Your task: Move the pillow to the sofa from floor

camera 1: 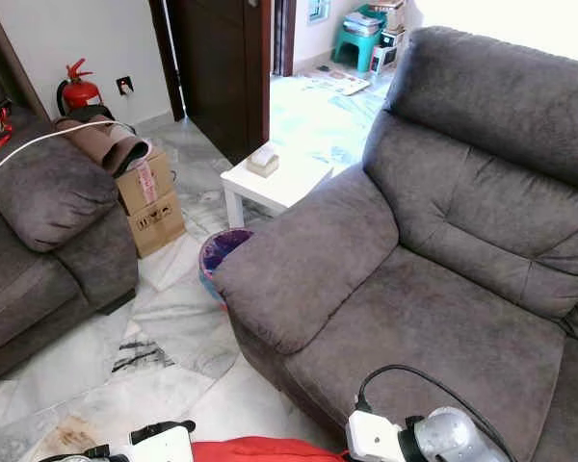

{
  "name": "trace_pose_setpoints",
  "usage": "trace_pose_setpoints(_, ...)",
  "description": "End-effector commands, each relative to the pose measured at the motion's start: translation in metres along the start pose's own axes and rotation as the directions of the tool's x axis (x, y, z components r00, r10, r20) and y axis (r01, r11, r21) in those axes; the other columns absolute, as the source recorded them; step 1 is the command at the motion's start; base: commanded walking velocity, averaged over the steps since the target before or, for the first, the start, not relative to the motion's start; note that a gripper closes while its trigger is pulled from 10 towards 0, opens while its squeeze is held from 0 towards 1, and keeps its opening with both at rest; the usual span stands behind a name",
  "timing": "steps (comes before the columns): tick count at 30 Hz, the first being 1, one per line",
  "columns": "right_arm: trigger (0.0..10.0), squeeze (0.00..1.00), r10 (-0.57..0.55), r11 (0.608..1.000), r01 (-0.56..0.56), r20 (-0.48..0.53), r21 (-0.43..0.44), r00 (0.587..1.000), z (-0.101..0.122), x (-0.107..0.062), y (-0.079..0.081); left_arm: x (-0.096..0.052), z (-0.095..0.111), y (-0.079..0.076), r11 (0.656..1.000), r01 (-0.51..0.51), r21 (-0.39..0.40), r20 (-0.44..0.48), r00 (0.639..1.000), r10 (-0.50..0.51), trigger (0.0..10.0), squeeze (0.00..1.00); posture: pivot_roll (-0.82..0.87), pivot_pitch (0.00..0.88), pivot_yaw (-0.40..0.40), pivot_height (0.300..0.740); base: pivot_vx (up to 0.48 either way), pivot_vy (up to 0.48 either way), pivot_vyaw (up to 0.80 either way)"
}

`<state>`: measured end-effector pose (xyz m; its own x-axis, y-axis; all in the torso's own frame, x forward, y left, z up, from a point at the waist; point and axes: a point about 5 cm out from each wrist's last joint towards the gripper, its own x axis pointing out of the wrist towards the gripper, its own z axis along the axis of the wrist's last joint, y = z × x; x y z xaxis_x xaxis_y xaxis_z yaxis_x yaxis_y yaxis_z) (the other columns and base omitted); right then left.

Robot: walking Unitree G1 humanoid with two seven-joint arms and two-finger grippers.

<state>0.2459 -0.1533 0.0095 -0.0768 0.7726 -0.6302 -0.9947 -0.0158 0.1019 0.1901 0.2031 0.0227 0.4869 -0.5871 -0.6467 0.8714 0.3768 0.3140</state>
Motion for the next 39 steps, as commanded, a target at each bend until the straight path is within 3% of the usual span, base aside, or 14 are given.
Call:
trace_pose_setpoints(1,10.0,0.0,0.009,0.999,-0.006,0.056,-0.052,0.998,0.013,-0.003,-0.004,0.0,-0.003,-0.005,0.999,0.039,0.028,-0.023,0.999,-0.039,10.0,1.0,0.2,0.087,-0.047,0.74,0.0,0.0,0.0)
trace_pose_setpoints(13,10.0,0.0,0.05,0.988,-0.036,0.089,-0.148,0.995,0.039,-0.019,-0.006,0.004,-0.002,-0.004,0.997,0.038,0.061,0.002,0.999,-0.038,10.0,1.0,0.19,0.087,-0.052,0.74,0.0,0.0,0.0)
trace_pose_setpoints(24,10.0,0.0,0.064,0.985,-0.049,0.09,-0.166,0.994,0.049,-0.029,-0.004,0.005,-0.005,-0.004,0.997,0.047,0.068,-0.008,0.999,-0.047,10.0,1.0,0.19,0.085,-0.056,0.74,0.0,0.0,0.0)
trace_pose_setpoints(34,10.0,0.0,0.078,0.982,-0.048,0.163,-0.181,0.983,0.065,-0.039,-0.002,0.007,-0.011,-0.01,0.998,0.044,0.036,-0.015,0.999,-0.043,10.0,1.0,0.18,0.085,-0.061,0.74,0.0,0.0,0.0)
trace_pose_setpoints(35,10.0,0.0,0.079,0.982,-0.048,0.164,-0.183,0.983,0.066,-0.04,-0.001,0.007,-0.013,-0.011,0.998,0.041,0.037,-0.026,0.999,-0.04,10.0,0.72,0.18,0.085,-0.062,0.74,0.0,0.0,0.0)
trace_pose_setpoints(36,10.0,0.0,0.081,0.981,-0.049,0.166,-0.186,0.983,0.068,-0.043,-0.001,0.008,-0.017,-0.012,0.998,0.034,0.046,-0.046,0.998,-0.032,10.0,0.0,0.17,0.085,-0.064,0.74,0.0,0.0,0.0)
trace_pose_setpoints(39,10.0,0.0,0.081,0.982,-0.048,0.175,-0.182,0.981,0.07,-0.046,-0.001,0.007,-0.022,-0.013,0.997,0.026,0.068,-0.064,0.998,-0.021,10.0,0.0,0.17,0.086,-0.066,0.74,0.0,0.0,0.0)
